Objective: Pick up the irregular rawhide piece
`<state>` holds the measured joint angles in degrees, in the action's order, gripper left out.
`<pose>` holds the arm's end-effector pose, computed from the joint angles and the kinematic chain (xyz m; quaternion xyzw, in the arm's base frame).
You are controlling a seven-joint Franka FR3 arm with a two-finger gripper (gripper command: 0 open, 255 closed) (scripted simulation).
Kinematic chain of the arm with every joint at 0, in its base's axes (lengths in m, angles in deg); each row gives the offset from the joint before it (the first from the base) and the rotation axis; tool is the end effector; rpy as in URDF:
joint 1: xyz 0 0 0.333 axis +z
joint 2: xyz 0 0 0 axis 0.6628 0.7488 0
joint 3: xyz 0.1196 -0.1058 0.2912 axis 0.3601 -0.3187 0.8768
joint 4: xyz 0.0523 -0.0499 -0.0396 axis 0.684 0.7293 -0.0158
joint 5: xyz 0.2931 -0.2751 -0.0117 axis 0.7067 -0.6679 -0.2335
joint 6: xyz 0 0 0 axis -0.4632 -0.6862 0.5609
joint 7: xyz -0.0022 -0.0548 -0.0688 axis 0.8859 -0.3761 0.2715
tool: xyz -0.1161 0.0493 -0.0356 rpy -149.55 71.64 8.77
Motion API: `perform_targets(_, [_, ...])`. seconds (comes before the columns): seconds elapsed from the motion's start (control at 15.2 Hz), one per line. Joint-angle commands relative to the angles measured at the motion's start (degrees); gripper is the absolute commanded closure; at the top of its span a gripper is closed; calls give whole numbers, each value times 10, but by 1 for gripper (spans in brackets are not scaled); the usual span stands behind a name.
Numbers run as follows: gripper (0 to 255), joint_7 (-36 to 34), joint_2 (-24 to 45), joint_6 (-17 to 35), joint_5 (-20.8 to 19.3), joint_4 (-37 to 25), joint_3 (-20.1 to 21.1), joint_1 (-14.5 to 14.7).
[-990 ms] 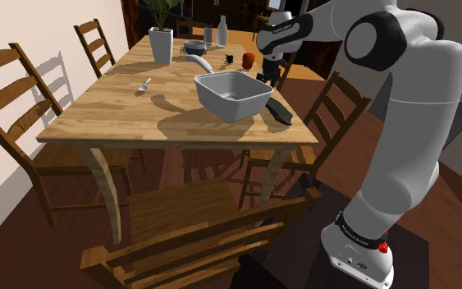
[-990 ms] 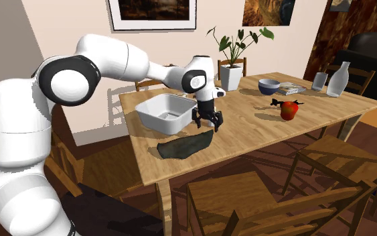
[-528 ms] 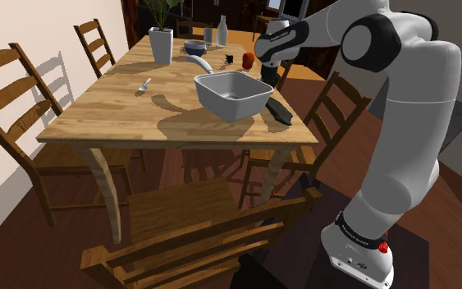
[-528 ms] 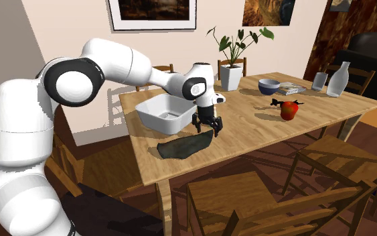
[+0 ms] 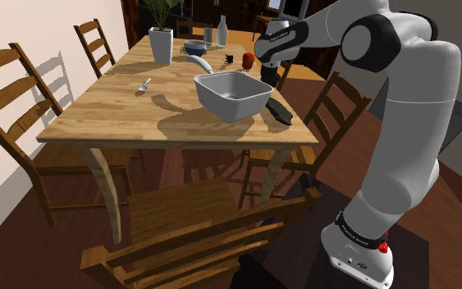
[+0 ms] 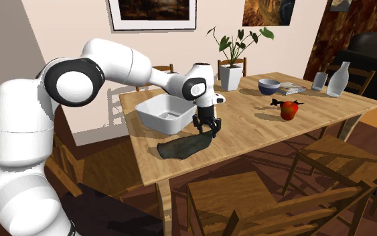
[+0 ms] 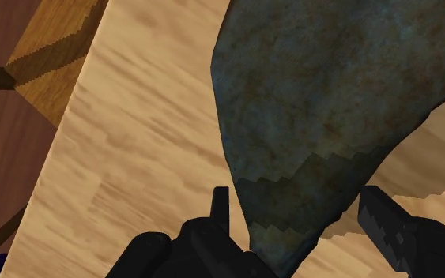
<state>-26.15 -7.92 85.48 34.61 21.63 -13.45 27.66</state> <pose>0.6007 -0.3158 0.3902 0.9951 -0.0794 0.0178 0.0565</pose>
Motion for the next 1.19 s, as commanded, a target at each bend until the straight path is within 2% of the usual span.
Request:
perform_targets(0.0, [255,0,0,0,0,0,0,0])
perform_targets(1.12, [255,3,-26,-106,-6,-80,-3,0])
